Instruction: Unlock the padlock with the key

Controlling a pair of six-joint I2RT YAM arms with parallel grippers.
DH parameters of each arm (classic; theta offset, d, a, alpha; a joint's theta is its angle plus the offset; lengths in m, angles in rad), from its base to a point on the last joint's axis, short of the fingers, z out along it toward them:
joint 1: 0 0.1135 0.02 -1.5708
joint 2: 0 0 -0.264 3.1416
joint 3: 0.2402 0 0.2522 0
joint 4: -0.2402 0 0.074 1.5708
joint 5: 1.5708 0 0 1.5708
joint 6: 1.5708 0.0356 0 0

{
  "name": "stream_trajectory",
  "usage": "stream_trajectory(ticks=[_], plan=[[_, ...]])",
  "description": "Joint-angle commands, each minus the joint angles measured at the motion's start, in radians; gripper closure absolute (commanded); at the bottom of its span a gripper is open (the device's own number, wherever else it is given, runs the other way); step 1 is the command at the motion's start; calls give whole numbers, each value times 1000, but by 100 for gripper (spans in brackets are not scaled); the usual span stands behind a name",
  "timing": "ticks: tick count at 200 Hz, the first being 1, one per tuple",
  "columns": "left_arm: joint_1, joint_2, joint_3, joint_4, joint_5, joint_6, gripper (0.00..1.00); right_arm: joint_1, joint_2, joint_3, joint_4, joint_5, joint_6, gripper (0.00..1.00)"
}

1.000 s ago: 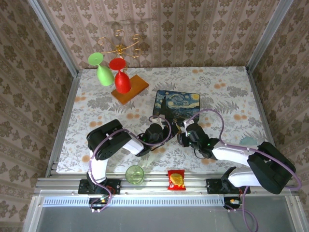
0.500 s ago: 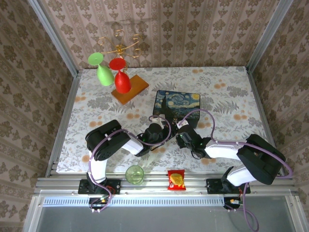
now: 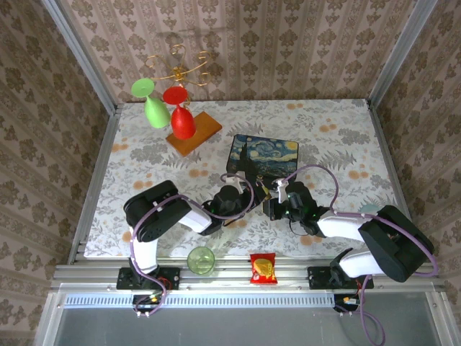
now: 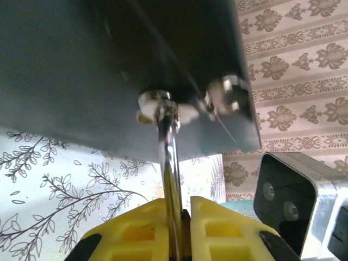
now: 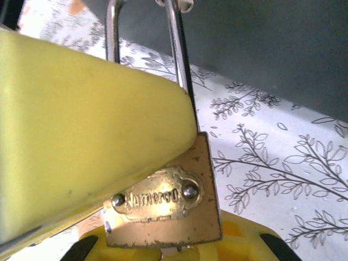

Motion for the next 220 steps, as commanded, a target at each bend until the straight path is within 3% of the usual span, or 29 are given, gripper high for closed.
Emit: stream_trajectory(ticks=[1,24,66,90,185,220], plan=[[9,-43,-23,47,-11,22,92,-69,-16,-27,79,-148,80,93],[11,-43,-29,36,-18,27,85,-128,8,-45,150,-261,126,94],[13,-76,-53,-28,-50,73,67,-168,56,-77,199,-314,162,95],[17,-122,-85,-85,-89,118,65,-175,76,-92,224,-327,180,95],[18,-86,25,-364,-58,305,64,-171,154,-117,286,-366,231,94],[16,-89,45,-441,-82,352,79,-166,137,-133,275,-375,257,93]])
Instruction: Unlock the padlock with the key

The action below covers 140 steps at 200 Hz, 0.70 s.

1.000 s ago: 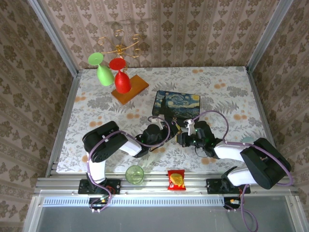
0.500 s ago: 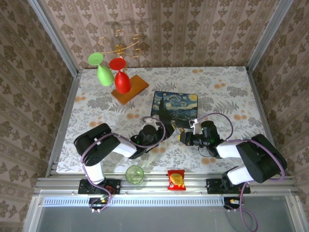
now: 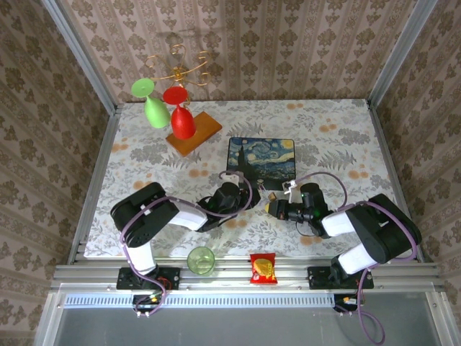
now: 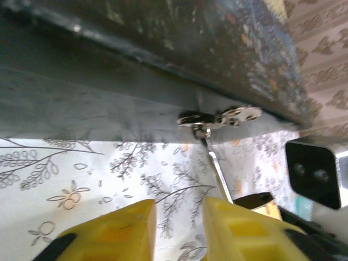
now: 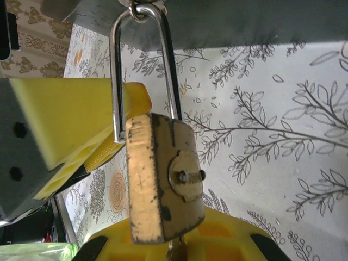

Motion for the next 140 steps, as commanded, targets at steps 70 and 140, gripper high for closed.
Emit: stream_trajectory(ticks=[70,140], plan=[[-56,-98,-13,-62,-154,85,75,36,44,2,-33,-43,100,91],[-67,24,14,43,-148,73,52,36,188,-21,139,-62,159,91]])
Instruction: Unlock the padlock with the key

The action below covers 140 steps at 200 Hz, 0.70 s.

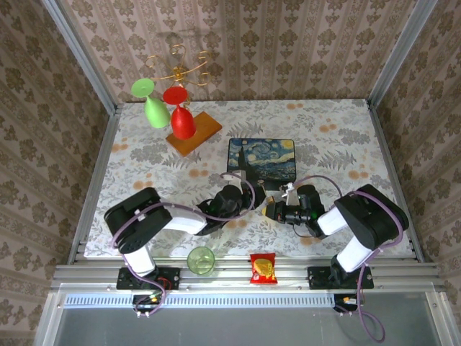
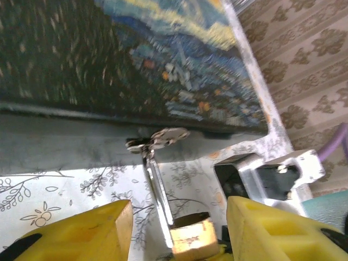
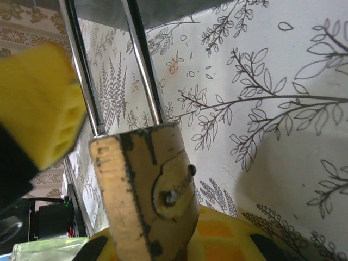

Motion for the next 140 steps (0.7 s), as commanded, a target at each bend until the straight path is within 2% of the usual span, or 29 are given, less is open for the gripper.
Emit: stream_trajectory(ticks=[1,43,88,102,140], plan=[[-3,65,11,10,-19,-7,52,9,45,-22,-3,-10,35,91],[30,116,11,81,21,12,65,10,28,-30,-15,-29,20,90],[53,199,31,250,93,33,65,9,12,-11,-124,-9,-20,87],[60,241,32,307,110,-2,76,8,13,-10,-125,-15,-19,87],[65,245,22,306,112,-7,91,3,-5,-16,-147,-10,-22,85]])
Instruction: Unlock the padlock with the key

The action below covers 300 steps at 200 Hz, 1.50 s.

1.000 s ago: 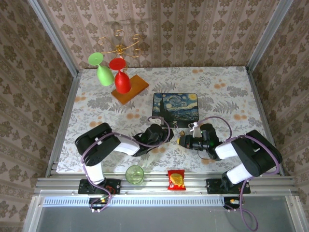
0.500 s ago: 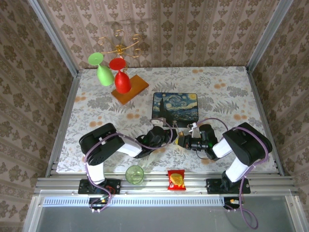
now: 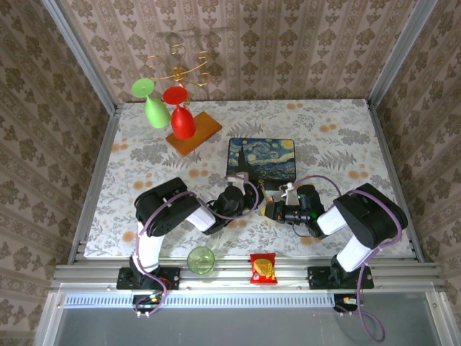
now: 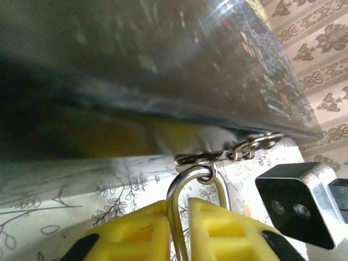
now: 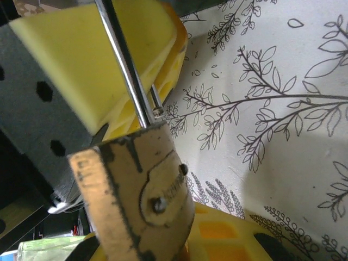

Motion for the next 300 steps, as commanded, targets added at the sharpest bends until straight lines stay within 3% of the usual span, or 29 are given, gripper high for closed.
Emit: stream_trajectory(ticks=[1,16,43,77,107,159,194,241,268,300], plan=[[9,-4,-1,7,16,-9,92,3,-3,-18,-138,0,-26,85],[9,-39,2,-31,13,23,98,-6,-23,-20,-175,17,-26,78],[8,-69,2,-74,6,31,99,-10,-114,-4,-364,108,-48,68],[8,-67,6,-106,0,23,99,-9,-377,16,-678,329,-91,60],[4,-63,8,-104,-2,16,100,-10,-522,34,-730,370,-141,53],[1,-72,7,-108,3,10,100,-11,-322,161,-636,291,-280,51],[-6,-81,13,-118,6,8,100,-18,-182,176,-444,193,-267,51],[-15,-85,33,-137,14,7,100,-21,-202,139,-370,175,-254,49],[-13,-96,32,-134,16,-7,99,-13,-219,158,-443,205,-311,60],[-11,-108,39,-148,24,-6,99,-11,-159,176,-392,183,-308,68]])
